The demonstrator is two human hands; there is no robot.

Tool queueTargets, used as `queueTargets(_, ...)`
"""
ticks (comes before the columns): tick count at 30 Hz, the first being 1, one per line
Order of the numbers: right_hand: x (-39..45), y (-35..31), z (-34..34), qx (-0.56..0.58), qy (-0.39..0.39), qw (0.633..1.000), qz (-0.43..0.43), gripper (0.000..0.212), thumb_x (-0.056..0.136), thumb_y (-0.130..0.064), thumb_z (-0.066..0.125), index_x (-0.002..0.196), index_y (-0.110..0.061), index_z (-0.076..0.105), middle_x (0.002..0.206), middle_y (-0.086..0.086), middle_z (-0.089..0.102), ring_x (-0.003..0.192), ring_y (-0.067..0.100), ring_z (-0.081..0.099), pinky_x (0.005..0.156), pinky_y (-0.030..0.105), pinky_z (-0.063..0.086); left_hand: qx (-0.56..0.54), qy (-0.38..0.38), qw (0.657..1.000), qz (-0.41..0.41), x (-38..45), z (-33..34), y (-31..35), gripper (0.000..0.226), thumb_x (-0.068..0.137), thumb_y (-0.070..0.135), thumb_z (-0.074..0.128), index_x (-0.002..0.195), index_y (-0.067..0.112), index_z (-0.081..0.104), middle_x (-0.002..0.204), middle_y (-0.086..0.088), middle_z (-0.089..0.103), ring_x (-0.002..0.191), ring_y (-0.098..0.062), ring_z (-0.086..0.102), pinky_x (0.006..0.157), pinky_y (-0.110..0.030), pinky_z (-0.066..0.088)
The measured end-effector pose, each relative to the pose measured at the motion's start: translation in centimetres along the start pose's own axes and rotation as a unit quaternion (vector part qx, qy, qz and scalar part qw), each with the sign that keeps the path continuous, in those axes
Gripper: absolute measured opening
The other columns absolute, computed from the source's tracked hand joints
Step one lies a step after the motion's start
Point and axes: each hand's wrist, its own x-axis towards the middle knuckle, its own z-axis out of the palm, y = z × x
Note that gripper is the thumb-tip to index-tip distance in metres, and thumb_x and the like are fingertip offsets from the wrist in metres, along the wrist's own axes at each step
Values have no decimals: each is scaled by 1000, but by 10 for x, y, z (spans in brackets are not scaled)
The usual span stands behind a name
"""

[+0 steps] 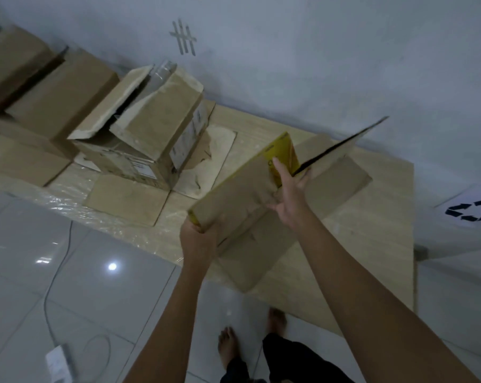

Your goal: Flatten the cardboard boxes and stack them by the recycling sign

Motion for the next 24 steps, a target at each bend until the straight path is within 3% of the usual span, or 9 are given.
queueTargets(2, -4, -7, 9, -61, -5, 998, -15, 128, 54, -51, 91, 146, -59, 2, 150, -7, 40, 123, 28, 55, 97, 67, 45, 43, -8, 994, 95, -16, 7, 5, 15, 79, 17, 86, 84, 12, 73, 76, -10, 72, 66, -10, 61, 62, -40, 59)
queueTargets(4, -10, -18, 19, -94, 2, 995, -33, 111, 63, -41, 84, 146, -54, 12, 145, 0, 47, 118, 29, 58, 95, 60, 50, 111, -21, 951, 286, -31, 12, 18, 11, 83, 6, 78, 93, 10, 78, 73, 0, 70, 63, -1, 49, 65, -11, 47)
queueTargets(6, -14, -34, 24, -87, 0, 994, -60, 85, 76, -18, 67, 147, -39, 25, 127, 5, 59, 100, 28, 65, 77, 46, 59, 155, -39, 886, 436, -39, 16, 33, 35, 84, 6, 72, 118, 14, 76, 100, 9, 75, 71, -2, 51, 71, -9, 41)
queueTargets(9, -26, -61, 20, -39, -43, 997, -52, 64, 77, -8, 58, 140, -11, 47, 119, 20, 66, 86, 31, 68, 60, 36, 59, 163, -61, 839, 515, -48, 21, 61, 55, 78, 2, 73, 129, 23, 70, 132, 10, 67, 78, -16, 50, 69, -23, 47)
queueTargets(12, -36, -78, 2, -25, -78, 996, -40, 32, 94, -18, 53, 119, -1, 63, 89, 15, 75, 71, 25, 73, 56, 29, 59, 191, -100, 818, 533, -69, 31, 81, 71, 69, -2, 62, 133, 27, 67, 141, 10, 61, 97, -24, 58, 81, -37, 50)
queueTargets(15, -31, -82, -20, -19, -90, 996, -18, 26, 101, -19, 45, 109, -4, 65, 74, 8, 76, 64, 21, 73, 53, 29, 59, 275, -137, 808, 503, -87, 45, 73, 79, 64, 9, 50, 139, 35, 61, 148, 12, 54, 125, -30, 54, 97, -44, 46)
queueTargets(19, 1, -53, -55, -86, -26, 996, -6, 42, 99, -7, 47, 142, -10, 47, 94, 9, 71, 72, 23, 70, 57, 31, 60, 403, -216, 782, 424, -96, 67, 34, 83, 74, 22, 42, 154, 44, 34, 161, 8, 37, 141, -35, 43, 108, -54, 40)
queueTargets(21, 12, -37, -70, -109, -6, 994, -6, 46, 100, -2, 44, 144, -16, 43, 100, 7, 64, 77, 23, 64, 56, 29, 59, 417, -269, 776, 388, -96, 74, 13, 83, 82, 23, 39, 159, 46, 17, 167, 8, 25, 147, -35, 35, 110, -55, 38)
queueTargets(24, 23, -20, -89, -126, 39, 991, 13, 54, 99, 10, 33, 136, -28, 45, 101, 5, 62, 78, 20, 59, 63, 30, 53, 410, -388, 760, 323, -86, 84, -17, 88, 89, 33, 42, 153, 54, -14, 171, 6, 1, 156, -32, 11, 122, -54, 21)
